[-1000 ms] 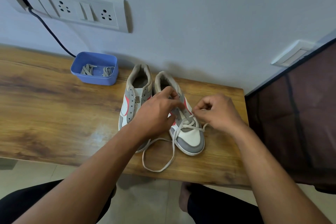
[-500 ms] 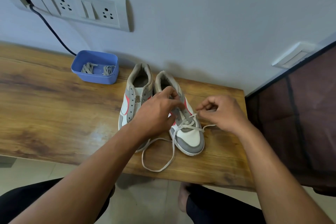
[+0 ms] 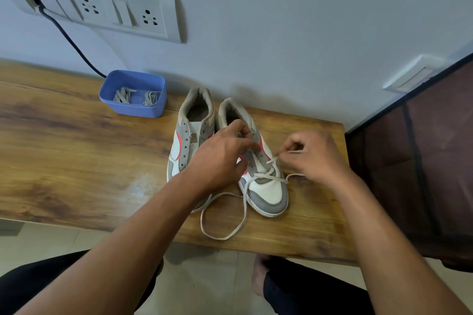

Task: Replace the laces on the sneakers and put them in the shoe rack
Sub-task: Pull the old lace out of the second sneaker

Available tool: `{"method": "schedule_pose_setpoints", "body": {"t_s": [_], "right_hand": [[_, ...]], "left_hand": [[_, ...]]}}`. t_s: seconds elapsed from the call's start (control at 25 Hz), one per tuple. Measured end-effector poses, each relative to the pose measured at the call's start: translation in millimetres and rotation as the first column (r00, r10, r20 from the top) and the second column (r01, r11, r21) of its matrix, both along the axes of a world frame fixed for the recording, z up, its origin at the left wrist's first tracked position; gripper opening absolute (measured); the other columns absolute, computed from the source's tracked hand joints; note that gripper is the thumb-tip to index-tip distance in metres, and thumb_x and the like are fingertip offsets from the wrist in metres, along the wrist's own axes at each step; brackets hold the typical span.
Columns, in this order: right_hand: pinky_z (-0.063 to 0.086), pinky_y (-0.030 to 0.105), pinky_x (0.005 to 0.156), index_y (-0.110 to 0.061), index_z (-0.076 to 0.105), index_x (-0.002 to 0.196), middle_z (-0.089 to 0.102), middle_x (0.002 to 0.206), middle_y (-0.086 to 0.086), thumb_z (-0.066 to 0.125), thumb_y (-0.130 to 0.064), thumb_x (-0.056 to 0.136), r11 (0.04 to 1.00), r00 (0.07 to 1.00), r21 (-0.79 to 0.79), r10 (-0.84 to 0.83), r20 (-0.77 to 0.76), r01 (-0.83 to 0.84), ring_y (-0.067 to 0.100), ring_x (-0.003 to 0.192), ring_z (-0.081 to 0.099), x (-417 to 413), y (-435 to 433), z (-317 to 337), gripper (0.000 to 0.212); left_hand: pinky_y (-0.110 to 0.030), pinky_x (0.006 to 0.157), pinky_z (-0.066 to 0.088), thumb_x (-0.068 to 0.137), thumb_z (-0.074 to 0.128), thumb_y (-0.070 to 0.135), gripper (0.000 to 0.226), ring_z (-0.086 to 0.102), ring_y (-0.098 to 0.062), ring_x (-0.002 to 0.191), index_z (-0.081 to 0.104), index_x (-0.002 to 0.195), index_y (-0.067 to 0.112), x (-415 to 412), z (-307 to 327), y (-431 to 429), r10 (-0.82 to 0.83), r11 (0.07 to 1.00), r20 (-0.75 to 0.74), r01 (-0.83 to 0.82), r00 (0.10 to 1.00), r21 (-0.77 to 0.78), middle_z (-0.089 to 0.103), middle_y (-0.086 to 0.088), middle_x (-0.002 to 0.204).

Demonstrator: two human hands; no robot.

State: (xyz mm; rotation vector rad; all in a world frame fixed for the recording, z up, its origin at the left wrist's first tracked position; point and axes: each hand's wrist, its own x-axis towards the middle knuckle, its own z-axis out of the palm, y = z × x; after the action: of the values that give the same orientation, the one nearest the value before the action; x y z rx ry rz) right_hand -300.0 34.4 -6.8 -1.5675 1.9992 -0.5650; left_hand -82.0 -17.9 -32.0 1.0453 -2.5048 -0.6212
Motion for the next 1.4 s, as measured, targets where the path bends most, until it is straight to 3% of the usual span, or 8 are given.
{"method": "schedule_pose_setpoints", "body": {"t_s": [0.12, 0.24, 0.36, 0.48, 0.64, 0.96, 1.28, 1.4], "right_hand": [[0.052, 0.029, 0.065, -0.028, 0.074, 0.072, 0.073, 0.077, -0.012, 0.082, -0.024, 0.079, 0.988, 0.990, -0.091, -0.132, -0.040, 0.128, 0.009, 0.073, 0.067, -17.2, 1.7, 7.2, 0.011], [0.052, 0.028, 0.067, -0.030, 0.074, 0.076, 0.073, 0.085, -0.012, 0.081, -0.024, 0.084, 0.958, 0.980, 0.280, 0.102, -0.169, -0.052, 0.012, 0.083, 0.070, -14.1, 3.5, -1.5, 0.012], [0.057, 0.024, 0.073, -0.028, 0.081, 0.083, 0.079, 0.083, -0.008, 0.082, -0.019, 0.084, 0.843, 0.977, 0.498, 0.211, 0.040, -0.203, 0.011, 0.082, 0.074, -13.4, 4.8, 1.3, 0.009], [0.058, 0.024, 0.074, -0.029, 0.080, 0.083, 0.078, 0.083, -0.011, 0.083, -0.024, 0.087, 0.927, 0.989, 0.346, 0.125, 0.082, -0.146, 0.005, 0.078, 0.073, -11.5, 6.3, 7.6, 0.007], [0.051, 0.020, 0.063, -0.033, 0.078, 0.084, 0.074, 0.081, -0.011, 0.082, -0.024, 0.088, 0.998, 0.998, 0.032, 0.054, 0.041, -0.055, 0.003, 0.072, 0.065, -2.9, -2.3, 6.4, 0.011], [0.063, 0.045, 0.073, -0.029, 0.077, 0.087, 0.074, 0.075, -0.007, 0.084, -0.010, 0.078, 0.953, 0.964, 0.161, 0.242, 0.113, -0.258, 0.012, 0.070, 0.072, 30.7, -2.7, 1.2, 0.022], [0.050, 0.031, 0.058, -0.027, 0.074, 0.071, 0.071, 0.070, -0.012, 0.077, -0.039, 0.086, 0.892, 0.938, 0.383, 0.315, -0.142, -0.241, 0.007, 0.063, 0.064, 17.0, -2.1, 16.2, 0.019], [0.047, 0.027, 0.056, -0.023, 0.072, 0.069, 0.068, 0.065, -0.010, 0.079, -0.042, 0.086, 0.959, 0.952, 0.225, 0.219, -0.213, -0.171, 0.007, 0.059, 0.062, 23.5, -4.4, 14.4, 0.026]], "left_hand": [[-0.020, 0.072, 0.046, 0.090, 0.071, 0.021, 0.033, 0.052, -0.007, 0.096, 0.072, 0.122, 0.029, 0.4, -0.4, 0.5, 0.005, 1.000, -0.011, -0.005, 1.000, 0.007, 0.051, 0.005, 0.122], [-0.027, 0.076, 0.054, 0.089, 0.069, 0.013, 0.038, 0.057, -0.014, 0.104, 0.071, 0.125, 0.027, -1.4, -0.8, 2.5, 0.008, 1.000, -0.022, -0.008, 1.000, 0.008, 0.050, 0.004, 0.125], [-0.034, 0.086, 0.055, 0.090, 0.067, 0.007, 0.047, 0.054, -0.019, 0.118, 0.066, 0.131, 0.027, 1.9, -2.9, -1.6, 0.015, 1.000, -0.007, -0.015, 1.000, -0.011, 0.049, 0.003, 0.138], [-0.037, 0.095, 0.054, 0.089, 0.066, 0.004, 0.047, 0.052, -0.018, 0.128, 0.067, 0.130, 0.028, 7.7, -3.3, -7.0, 0.001, 1.000, -0.041, -0.001, 0.999, 0.013, 0.049, 0.006, 0.148], [-0.031, 0.070, 0.055, 0.093, 0.066, 0.019, 0.020, 0.061, -0.004, 0.079, 0.074, 0.110, 0.026, 8.7, 0.1, -2.1, 0.116, 0.991, -0.214, -0.100, 0.970, 0.087, 0.064, 0.010, 0.100], [-0.030, 0.062, 0.053, 0.092, 0.068, 0.037, 0.013, 0.058, -0.004, 0.068, 0.071, 0.088, 0.024, 12.6, -1.7, 6.3, -0.004, 0.995, -0.004, 0.004, 1.000, 0.104, 0.062, 0.012, 0.075], [-0.023, 0.061, 0.047, 0.077, 0.073, 0.008, 0.013, 0.058, -0.006, 0.064, 0.071, 0.082, 0.019, 30.5, 5.7, -10.2, 0.036, 0.967, 0.049, -0.048, 0.998, 0.252, 0.060, 0.010, 0.068], [-0.030, 0.065, 0.056, 0.080, 0.076, 0.014, 0.016, 0.062, -0.008, 0.068, 0.073, 0.091, 0.024, 41.0, 7.0, -17.3, 0.040, 0.965, 0.129, -0.072, 0.991, 0.252, 0.065, 0.008, 0.072]]}}
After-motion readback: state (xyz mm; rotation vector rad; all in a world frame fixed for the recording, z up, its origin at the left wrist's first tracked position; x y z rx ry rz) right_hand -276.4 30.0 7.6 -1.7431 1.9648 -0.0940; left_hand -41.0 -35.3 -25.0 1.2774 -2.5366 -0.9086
